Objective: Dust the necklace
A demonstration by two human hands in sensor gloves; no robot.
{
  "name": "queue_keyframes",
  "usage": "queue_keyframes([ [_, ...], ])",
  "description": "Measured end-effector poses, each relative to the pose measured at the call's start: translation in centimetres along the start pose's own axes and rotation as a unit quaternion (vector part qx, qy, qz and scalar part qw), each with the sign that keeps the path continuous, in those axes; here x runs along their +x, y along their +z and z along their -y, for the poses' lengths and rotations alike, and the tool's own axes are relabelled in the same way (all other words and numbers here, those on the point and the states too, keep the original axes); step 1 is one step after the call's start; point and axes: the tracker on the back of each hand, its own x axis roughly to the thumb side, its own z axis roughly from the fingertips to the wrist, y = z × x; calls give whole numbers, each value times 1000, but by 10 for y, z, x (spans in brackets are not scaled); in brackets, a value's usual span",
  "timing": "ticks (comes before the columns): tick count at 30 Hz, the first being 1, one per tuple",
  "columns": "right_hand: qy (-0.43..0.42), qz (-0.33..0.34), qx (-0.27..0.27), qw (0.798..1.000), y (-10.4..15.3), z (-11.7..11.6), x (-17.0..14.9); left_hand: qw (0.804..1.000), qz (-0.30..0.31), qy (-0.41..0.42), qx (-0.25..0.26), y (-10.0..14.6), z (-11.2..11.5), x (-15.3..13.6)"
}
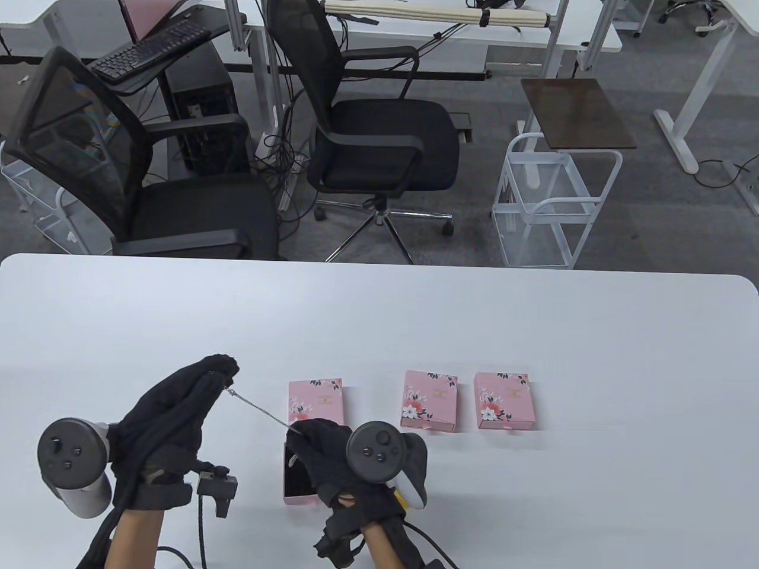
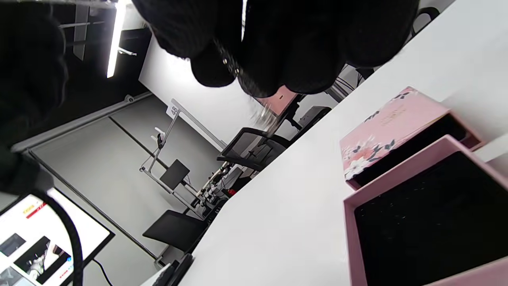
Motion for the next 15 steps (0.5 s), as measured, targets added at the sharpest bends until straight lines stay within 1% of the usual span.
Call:
queue_keyframes([
  [3, -23, -4, -4, 1000, 2, 11, -7, 1000, -10, 5, 15, -1, -8, -5],
  [9, -63, -23, -68, 995, 10, 36, -11, 999, -19, 1, 41, -2, -19, -9],
  [10, -76, -22, -88, 993, 12, 41, -9, 999, -20, -2, 42, -2, -19, -10],
  [12, -95, -20, -149, 984, 18, 52, 1, 999, -21, -10, 41, -3, -18, -10],
  [15, -97, 3, -199, 975, 19, 68, 24, 999, -17, -42, 26, -3, -13, -9],
])
